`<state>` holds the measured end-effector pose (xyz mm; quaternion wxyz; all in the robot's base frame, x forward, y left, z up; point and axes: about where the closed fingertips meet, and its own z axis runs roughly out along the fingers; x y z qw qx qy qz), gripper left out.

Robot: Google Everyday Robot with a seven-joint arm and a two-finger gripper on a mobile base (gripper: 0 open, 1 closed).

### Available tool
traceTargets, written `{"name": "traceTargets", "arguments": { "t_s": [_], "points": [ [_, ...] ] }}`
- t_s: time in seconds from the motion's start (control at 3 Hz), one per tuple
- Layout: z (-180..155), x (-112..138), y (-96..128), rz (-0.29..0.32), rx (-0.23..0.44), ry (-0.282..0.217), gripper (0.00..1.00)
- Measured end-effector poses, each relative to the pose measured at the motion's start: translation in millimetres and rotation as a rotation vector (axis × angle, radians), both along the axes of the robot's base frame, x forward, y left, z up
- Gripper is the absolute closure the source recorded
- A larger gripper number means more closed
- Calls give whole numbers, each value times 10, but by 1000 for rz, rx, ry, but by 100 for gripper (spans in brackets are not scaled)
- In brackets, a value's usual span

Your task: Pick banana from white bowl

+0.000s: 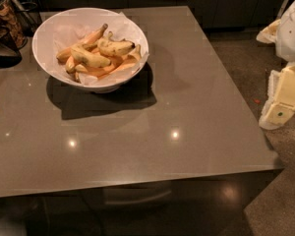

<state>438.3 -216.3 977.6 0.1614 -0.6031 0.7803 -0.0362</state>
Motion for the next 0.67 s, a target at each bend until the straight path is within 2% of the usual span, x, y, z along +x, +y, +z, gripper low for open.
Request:
{"name": "traceTargets", "arguments": {
  "t_s": [0.33,0.67],
  "points": [
    [0,0,0,0,0,0,0],
    [56,112,92,5,-22,12,0]
  ]
}}
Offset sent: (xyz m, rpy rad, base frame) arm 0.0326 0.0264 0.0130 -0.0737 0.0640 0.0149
